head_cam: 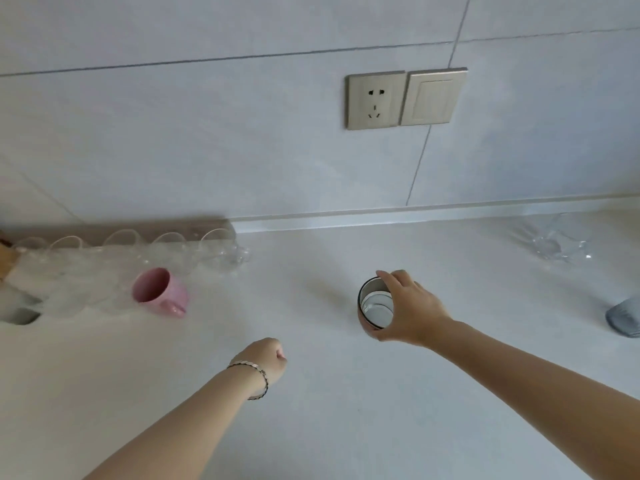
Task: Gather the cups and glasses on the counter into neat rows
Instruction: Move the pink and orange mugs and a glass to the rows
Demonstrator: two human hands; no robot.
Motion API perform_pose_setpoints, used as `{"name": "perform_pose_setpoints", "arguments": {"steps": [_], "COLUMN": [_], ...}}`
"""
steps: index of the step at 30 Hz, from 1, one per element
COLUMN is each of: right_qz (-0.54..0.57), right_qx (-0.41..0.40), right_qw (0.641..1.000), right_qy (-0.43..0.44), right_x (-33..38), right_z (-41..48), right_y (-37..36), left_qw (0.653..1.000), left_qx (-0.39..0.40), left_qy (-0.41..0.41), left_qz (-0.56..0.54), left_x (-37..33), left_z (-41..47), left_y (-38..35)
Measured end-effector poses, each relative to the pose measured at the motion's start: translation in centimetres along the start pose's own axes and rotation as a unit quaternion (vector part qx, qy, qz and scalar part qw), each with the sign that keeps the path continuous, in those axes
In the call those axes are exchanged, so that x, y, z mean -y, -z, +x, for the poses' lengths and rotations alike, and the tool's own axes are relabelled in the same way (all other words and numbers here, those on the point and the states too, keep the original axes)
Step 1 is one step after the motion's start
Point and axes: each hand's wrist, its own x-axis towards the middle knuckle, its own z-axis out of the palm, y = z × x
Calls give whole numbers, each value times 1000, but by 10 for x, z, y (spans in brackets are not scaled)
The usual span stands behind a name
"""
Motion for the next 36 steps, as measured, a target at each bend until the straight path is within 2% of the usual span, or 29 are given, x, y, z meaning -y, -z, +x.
{"name": "perform_pose_setpoints", "arguments": {"steps": [9,18,21,27,29,33,36], "right_qz": [48,31,42,149,137,38,38], "right_qx": [-1,1,-21,-21,13,135,160], "right_qw": [999,998,997,982,983,982,977], "right_qy": [-12,-56,-67,-114,-124,-128,-137], "right_x": [198,287,298,298,288,245,200], "right_z": [42,94,100,88,80,54,30], "right_y": [-71,-116,-121,-128,-127,-119,-103], "left_qw": [999,997,996,997,998,999,998], "left_qx": [-7,5,3,6,5,12,14], "left_qy": [32,41,40,24,11,-27,-63], "left_qz": [-24,-65,-75,-68,-61,-40,-23], "left_x": [182,252,263,266,258,223,178], "left_z": [-7,-18,-18,-13,-10,-4,-1], "left_y": [56,62,63,64,64,63,62]}}
